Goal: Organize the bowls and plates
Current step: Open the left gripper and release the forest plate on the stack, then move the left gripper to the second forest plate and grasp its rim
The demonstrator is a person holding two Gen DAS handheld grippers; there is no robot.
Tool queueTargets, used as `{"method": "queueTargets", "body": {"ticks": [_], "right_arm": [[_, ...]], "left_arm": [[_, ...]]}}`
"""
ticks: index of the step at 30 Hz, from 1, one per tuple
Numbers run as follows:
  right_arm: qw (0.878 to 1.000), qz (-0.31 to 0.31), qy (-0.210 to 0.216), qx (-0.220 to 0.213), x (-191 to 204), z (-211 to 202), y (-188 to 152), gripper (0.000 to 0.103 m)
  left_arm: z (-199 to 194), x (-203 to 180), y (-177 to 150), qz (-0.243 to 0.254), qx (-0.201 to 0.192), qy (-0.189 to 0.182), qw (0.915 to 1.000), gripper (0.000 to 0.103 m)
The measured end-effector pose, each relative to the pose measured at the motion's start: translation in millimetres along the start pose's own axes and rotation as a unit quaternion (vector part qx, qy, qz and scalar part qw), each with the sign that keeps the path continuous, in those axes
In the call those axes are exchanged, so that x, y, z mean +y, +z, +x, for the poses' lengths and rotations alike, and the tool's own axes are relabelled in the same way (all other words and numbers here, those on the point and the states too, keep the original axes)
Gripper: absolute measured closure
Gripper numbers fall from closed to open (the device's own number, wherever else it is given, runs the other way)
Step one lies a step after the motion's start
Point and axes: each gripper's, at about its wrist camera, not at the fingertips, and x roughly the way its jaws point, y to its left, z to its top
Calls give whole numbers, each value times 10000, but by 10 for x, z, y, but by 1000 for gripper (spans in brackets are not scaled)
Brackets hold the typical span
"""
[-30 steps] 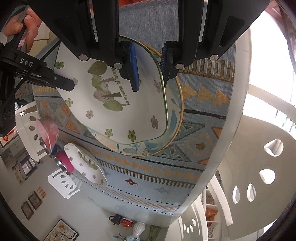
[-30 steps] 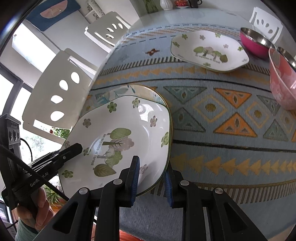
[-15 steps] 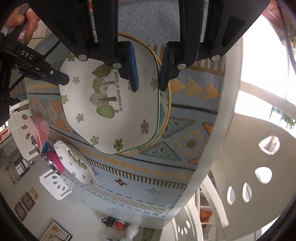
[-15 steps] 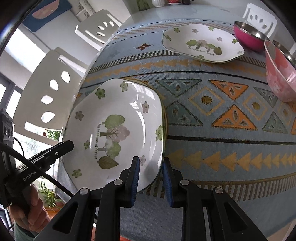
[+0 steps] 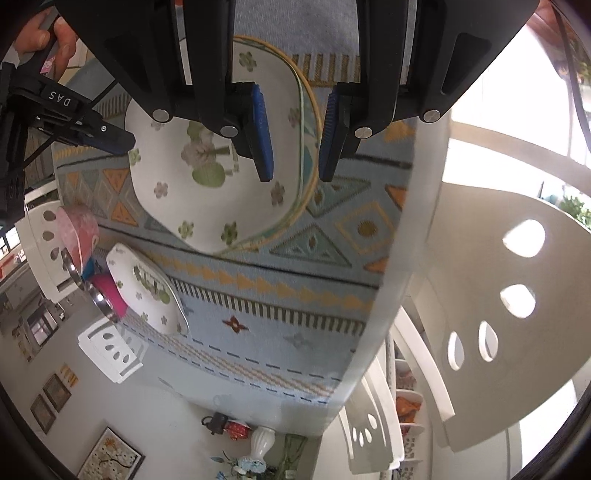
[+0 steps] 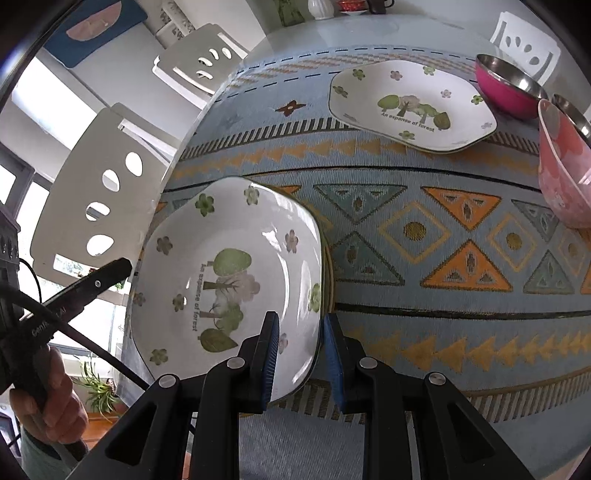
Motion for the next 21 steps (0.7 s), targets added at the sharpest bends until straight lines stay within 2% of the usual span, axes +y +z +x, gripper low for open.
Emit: {"method": "queueTargets", "body": {"ticks": [5,11,14,18,19,20,21], "right_arm": [[9997,72,-77,-215,-13,-206,195,79],[9982,277,-91,-532,-40,-444,508,79],[9973,398,-247,-573,-114,-436,652,79],[9932,1045,-361,-360,-433,-315,785,77],[9913,1238,-319,-305,-520,-290,808,77],[9888,1448,-258,-260,-617,-271,829,77],[9846,1722,-203,-223,-739,-244,848,76]], "left_arm": [[-184,-67,240,99,-304,-173,9993,81],[-270,-332,623,486,-594,-520,9957,81],[-215,-464,833,670,-611,-733,9932,74],[10,-675,1114,980,-461,-914,9899,73],[74,-719,1161,1013,-389,-951,9895,67],[173,-767,1219,1040,-254,-965,9896,52],[333,-839,1296,1045,-23,-951,9900,45]]}}
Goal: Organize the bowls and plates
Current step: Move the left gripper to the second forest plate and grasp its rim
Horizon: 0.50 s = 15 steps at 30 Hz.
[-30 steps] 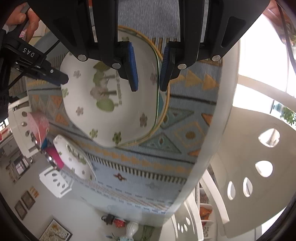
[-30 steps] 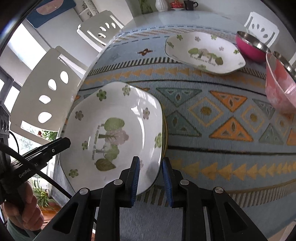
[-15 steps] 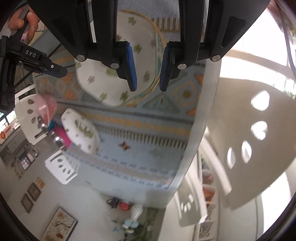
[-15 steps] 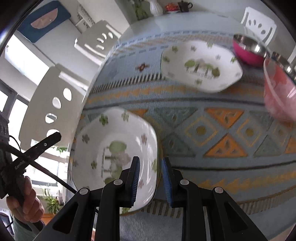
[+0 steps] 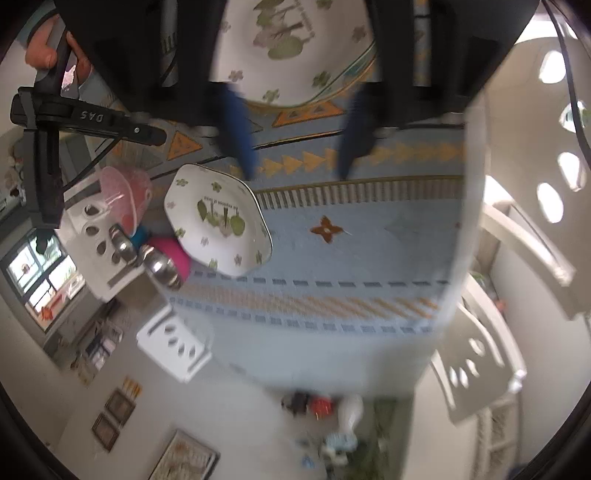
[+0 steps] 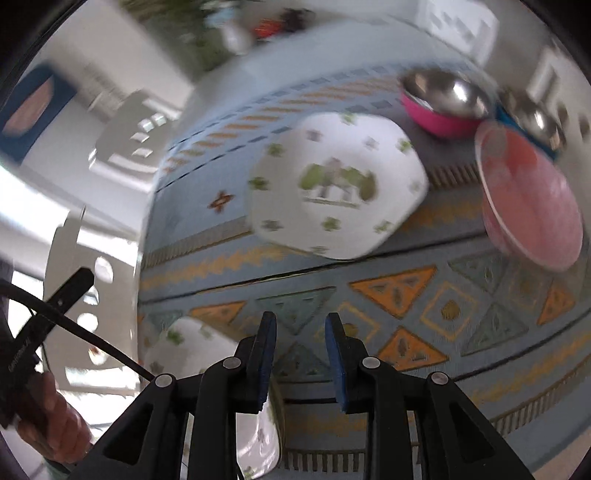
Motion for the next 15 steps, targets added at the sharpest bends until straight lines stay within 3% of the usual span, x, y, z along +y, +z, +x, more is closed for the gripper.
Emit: {"method": "queueTargets", "body": {"ticks": [6,9,12,15], "right_arm": [[9957,906,-159,59,-373,139,229,71],[9920,1258,-51,-7,-498,233,337,57],[9904,1367,132,-161,-569,333,456,55],[9897,1395,-203,-260,-606,429,548,55]], "left_arm": [[647,-159,217,-285,698,-371,9965,44],[971,-303,270,-209,971,-245,9948,44],[1213,-379,277,-247,1201,-61,9924,44],[1415,-400,276,-384,1401,-86,9893,44]]}}
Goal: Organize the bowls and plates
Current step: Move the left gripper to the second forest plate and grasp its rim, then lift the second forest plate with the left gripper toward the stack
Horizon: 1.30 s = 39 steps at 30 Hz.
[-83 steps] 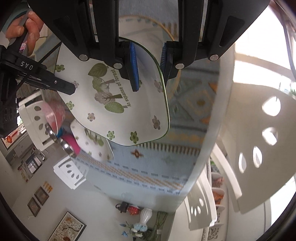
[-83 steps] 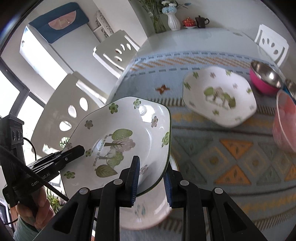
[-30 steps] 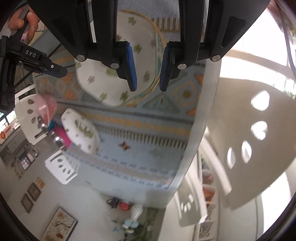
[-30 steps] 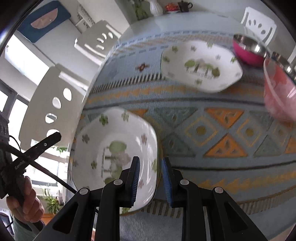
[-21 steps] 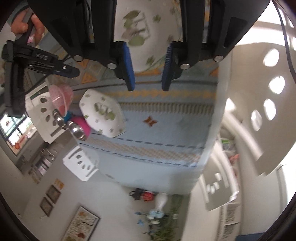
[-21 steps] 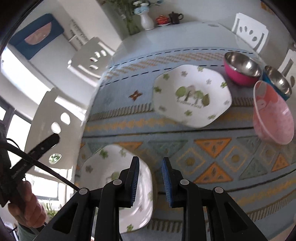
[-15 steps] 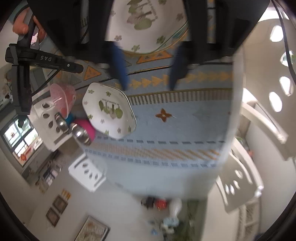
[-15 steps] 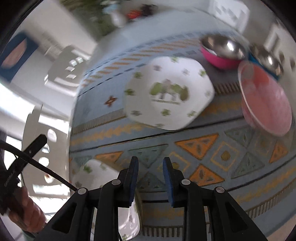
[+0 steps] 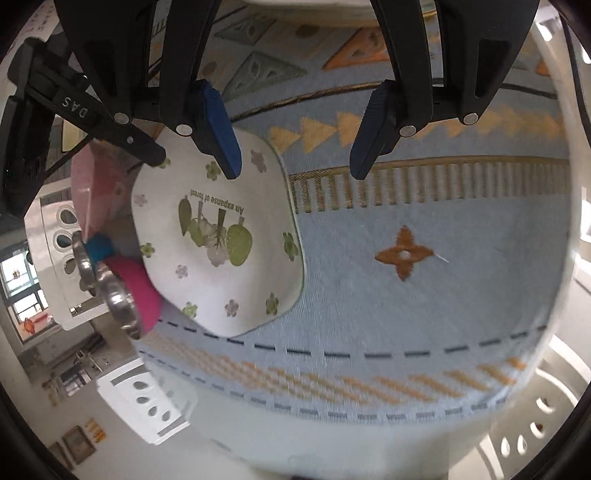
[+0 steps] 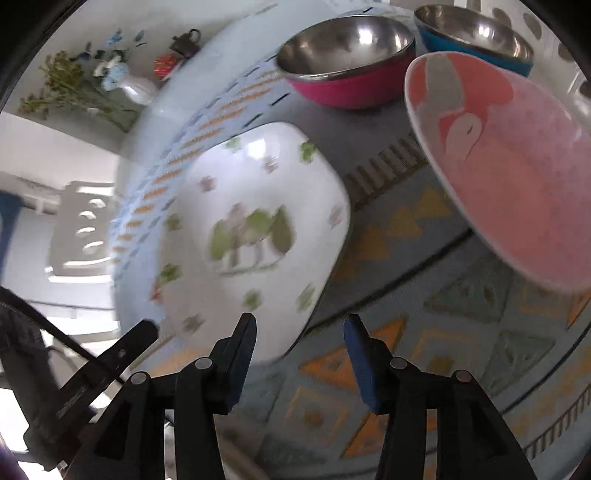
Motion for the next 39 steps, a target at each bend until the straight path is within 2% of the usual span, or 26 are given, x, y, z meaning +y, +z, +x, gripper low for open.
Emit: {"method": "queueTargets", "body": {"ticks": [3,6,7,8,9,10,11,12,13,14,17,20,22,23,26,29,31,34,39], "right_arm": [[9999,43,-38,-127,-44,106,93,55],[9990,-297,-91,-328,15,106,149,54],[9983,-449,-81,-354,43,110,157,60],[9973,-638,-51,-367,87,124,168,66],[9956,-833,-208,-371,125,138,165,68],[9949,-904,-263,-359,134,159,160,70],[9945,-960,-282,-312,142,181,152,72],[9936,-1037,-336,-288,143,198,144,74],[9916,-1196,-388,-303,186,186,118,74],[9905,-1299,-349,-289,217,179,91,74],[9880,-1519,-117,-245,335,136,-30,74],[9849,-1722,21,-196,482,152,-97,74],[9865,-1628,186,-24,452,200,-80,74],[9869,-1605,182,12,439,232,-64,74],[9896,-1419,135,176,334,299,60,74],[9922,-1244,58,49,216,232,191,74],[9921,-1254,64,82,177,236,286,74],[9908,-1350,113,-38,173,244,343,73],[9797,-1971,-137,-331,288,238,266,73]], "left_arm": [[159,-24,39,-21,206,62,9998,46],[261,-46,64,-80,310,4,9995,48],[262,-73,70,-40,282,-33,9996,49],[263,-113,81,37,272,-96,9996,52],[270,-135,88,71,290,-120,9995,55],[285,-155,98,108,307,-127,9994,64],[289,-175,103,138,309,-74,9994,68],[275,-187,98,217,199,147,9995,71],[263,-187,102,301,107,334,9989,78],[248,-160,113,327,44,380,9987,79],[122,55,166,9,-100,221,9997,86],[63,179,176,-23,-112,318,9994,86],[67,256,168,-103,-45,155,9998,87],[76,280,158,-134,2,63,9999,88],[119,220,162,-46,-22,98,9999,87],[195,163,215,-19,17,169,9999,83],[210,198,225,-67,34,84,9999,82],[209,156,225,69,-27,163,9998,81],[58,22,130,407,-420,371,9976,84]]}}
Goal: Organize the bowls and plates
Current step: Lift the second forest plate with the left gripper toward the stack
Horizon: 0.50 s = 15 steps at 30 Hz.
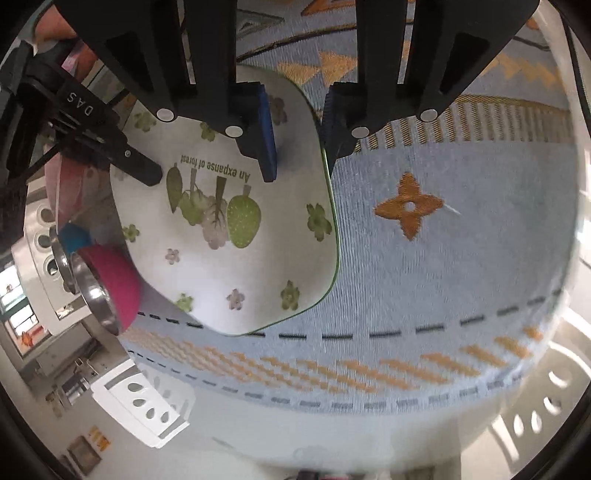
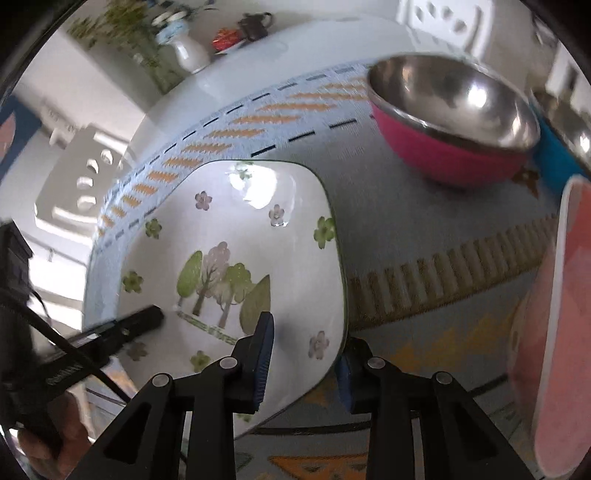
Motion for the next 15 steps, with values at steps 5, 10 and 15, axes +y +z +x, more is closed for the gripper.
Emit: {"method": "queueTargets", "body": {"ticks": [5,10,15], "right_arm": [[9986,-350,393,-103,21,-167,0,74],[9965,-649,519,18,113,-190,-123,74],[9955,-643,693,-15,120,-238,-243,74]], "left_arm": [[-303,-91,-95,148,-265,-167,9994,84],[-374,-131,-228,112,-297,134,9994,84],[-441,-149,-362,49,-339,241,9991,84]]}}
